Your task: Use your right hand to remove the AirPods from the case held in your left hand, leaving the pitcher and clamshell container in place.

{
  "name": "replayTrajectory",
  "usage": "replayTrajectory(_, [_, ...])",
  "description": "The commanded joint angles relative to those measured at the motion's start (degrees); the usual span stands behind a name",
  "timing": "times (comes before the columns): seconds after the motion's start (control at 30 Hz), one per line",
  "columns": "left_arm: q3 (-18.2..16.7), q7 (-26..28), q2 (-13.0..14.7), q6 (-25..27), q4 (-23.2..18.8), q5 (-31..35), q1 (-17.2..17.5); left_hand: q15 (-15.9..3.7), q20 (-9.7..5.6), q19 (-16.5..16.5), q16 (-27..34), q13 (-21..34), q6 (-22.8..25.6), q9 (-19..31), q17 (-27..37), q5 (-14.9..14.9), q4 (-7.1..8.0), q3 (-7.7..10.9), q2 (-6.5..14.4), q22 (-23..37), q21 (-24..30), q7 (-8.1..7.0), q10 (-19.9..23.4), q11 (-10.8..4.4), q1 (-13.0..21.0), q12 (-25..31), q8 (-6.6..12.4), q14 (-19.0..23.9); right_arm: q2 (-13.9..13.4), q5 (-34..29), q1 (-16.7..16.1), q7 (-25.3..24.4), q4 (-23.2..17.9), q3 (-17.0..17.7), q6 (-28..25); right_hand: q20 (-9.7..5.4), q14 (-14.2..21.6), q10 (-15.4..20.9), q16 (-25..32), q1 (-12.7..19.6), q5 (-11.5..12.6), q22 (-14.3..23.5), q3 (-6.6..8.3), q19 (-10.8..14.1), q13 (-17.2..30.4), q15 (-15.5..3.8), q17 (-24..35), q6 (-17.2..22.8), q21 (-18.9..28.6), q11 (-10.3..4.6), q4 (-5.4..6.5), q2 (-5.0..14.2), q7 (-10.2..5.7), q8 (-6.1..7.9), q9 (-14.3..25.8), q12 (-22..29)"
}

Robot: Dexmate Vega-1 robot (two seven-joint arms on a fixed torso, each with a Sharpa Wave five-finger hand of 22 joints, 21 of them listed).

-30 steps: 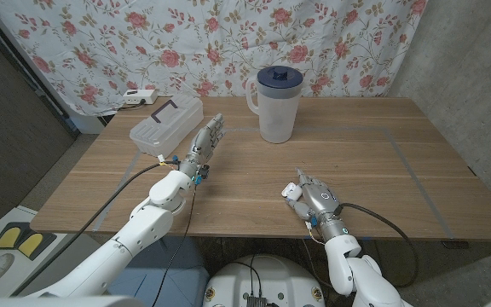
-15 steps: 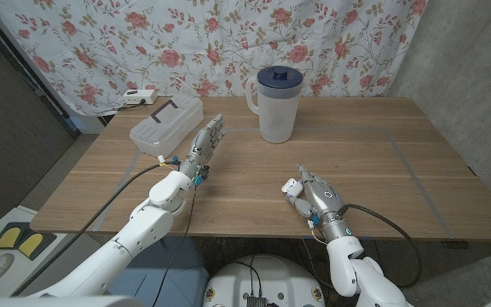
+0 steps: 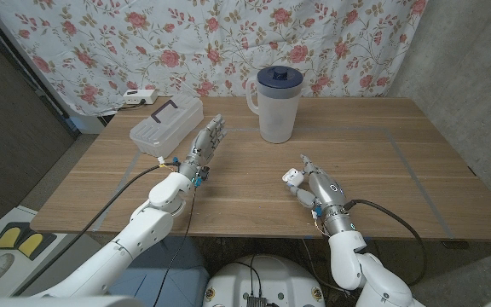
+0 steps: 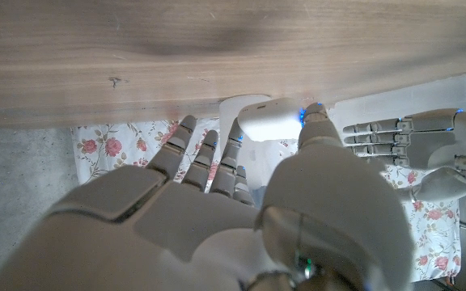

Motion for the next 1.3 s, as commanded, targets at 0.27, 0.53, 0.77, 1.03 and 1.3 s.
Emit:
replayTrajectory(0.27, [1.7,-2.4,-3.9,-5.3,4.0,-0.4,-0.9,-0.01,-0.07,-0.3,-0.1,0.3,-1.4,0.1,0.1,-0.1,-0.03,-0.07,-0.3,0.3,0.0,0.11,0.5,-0.28,0.3,0.2,0.22,-0.6,1.3,7.9,1.9,-2.2,-0.1,3.3,4.0,0.21,0.2,2.9,0.4,0.4,0.6,0.2,0.67,0.1,0.4,-2.18,0.5,0.3,0.0,-2.74,0.21,0.12,-0.06,0.02,0.2,0.8])
replayTrajectory(0.53, [2.5,-1.3,-4.8,-6.3,3.4,1.7,-0.9,-0.06,-0.09,-0.4,-0.1,0.3,2.5,0.1,0.1,0.0,-0.11,-0.08,-0.3,0.3,0.0,-0.50,0.4,-0.12,0.4,0.2,1.68,-0.7,0.5,9.7,2.9,-2.6,-1.0,5.0,5.7,0.05,0.4,3.1,0.4,0.3,1.1,0.2,0.89,0.1,0.7,-2.34,0.7,0.7,0.0,-3.01,0.39,-0.04,-0.12,-0.08,0.2,1.3])
replayTrajectory(0.77, [4.1,-2.7,-6.0,-6.8,4.1,2.3,-1.3,-0.17,-0.06,-0.4,-0.1,0.3,4.1,0.2,0.1,0.1,-0.17,-0.05,-0.2,0.3,0.0,-0.72,1.2,-0.40,0.5,0.5,2.02,-0.7,0.0,11.1,2.8,-2.7,-1.8,6.2,6.0,0.14,0.7,3.2,0.5,0.4,1.3,0.2,0.98,0.2,0.8,-2.36,0.8,0.9,0.0,-2.84,0.40,-0.14,-0.14,-0.12,0.2,1.5])
replayTrajectory(1.03, [4.5,-1.4,-7.9,-8.6,5.0,3.7,-0.8,-0.23,-0.04,-0.5,-0.1,0.3,6.1,0.2,0.1,0.1,-0.17,-0.01,-0.1,0.3,0.0,-0.59,1.1,-0.47,0.6,0.4,2.48,-0.8,0.2,12.6,2.6,-3.2,-2.7,7.3,6.2,0.21,0.3,2.8,0.3,0.1,1.6,0.2,1.01,0.0,1.0,-2.27,1.1,1.2,-0.1,-2.87,0.67,-0.18,-0.53,-0.16,0.2,1.6])
replayTrajectory(1.3, [4.9,0.1,-11.5,-12.7,6.4,5.1,-0.2,-0.61,-0.13,-0.7,-0.1,0.4,9.4,0.3,0.1,0.2,-0.25,0.25,0.4,0.3,-0.1,-0.48,2.1,-1.13,1.0,0.8,3.14,-0.9,0.1,14.0,2.3,-3.4,-4.6,8.7,6.2,0.23,0.3,2.8,0.3,-0.2,1.7,0.2,0.96,0.0,1.1,-2.26,1.2,1.4,-0.1,-2.76,0.78,-0.31,-0.56,-0.17,0.2,1.7])
